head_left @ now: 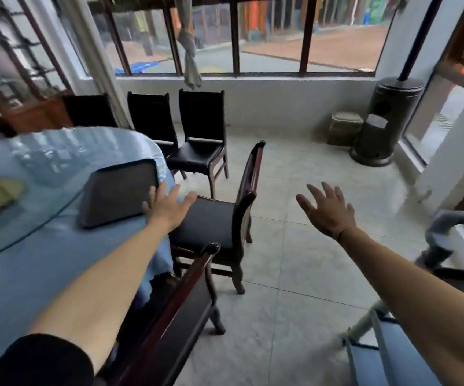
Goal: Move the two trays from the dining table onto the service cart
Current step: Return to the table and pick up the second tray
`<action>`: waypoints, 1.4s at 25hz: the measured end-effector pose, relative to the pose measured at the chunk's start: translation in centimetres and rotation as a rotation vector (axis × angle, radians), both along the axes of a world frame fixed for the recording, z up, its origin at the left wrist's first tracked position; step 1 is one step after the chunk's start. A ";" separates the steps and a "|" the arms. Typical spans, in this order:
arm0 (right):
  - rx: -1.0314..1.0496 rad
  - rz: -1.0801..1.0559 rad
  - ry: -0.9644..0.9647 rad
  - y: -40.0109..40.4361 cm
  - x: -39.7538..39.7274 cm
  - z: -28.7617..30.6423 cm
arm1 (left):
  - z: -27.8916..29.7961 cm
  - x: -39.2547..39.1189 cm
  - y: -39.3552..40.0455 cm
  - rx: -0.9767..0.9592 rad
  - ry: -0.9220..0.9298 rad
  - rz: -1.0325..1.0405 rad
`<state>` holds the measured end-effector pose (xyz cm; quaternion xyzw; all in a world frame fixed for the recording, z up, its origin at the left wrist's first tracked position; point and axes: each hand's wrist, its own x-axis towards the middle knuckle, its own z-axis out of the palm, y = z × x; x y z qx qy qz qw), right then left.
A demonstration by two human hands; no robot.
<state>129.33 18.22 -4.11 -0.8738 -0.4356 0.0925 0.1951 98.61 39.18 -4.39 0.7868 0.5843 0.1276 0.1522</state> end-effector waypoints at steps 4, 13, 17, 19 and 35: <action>0.016 0.172 0.012 7.4 -7.8 0.0 | 0.0 -11.7 2.4 -0.027 -0.023 0.200; -0.002 0.375 -0.039 19.1 -22.5 0.2 | -0.9 -30.1 6.0 -0.058 -0.032 0.426; -0.009 0.430 -0.030 23.0 -26.5 -0.2 | -1.6 -34.0 7.8 -0.075 -0.081 0.475; -0.018 0.454 -0.030 25.1 -27.6 -0.6 | -1.9 -35.1 8.9 -0.095 -0.097 0.492; -0.074 0.513 0.202 52.3 -24.5 -9.7 | -8.9 -31.5 29.5 -0.211 -0.076 0.552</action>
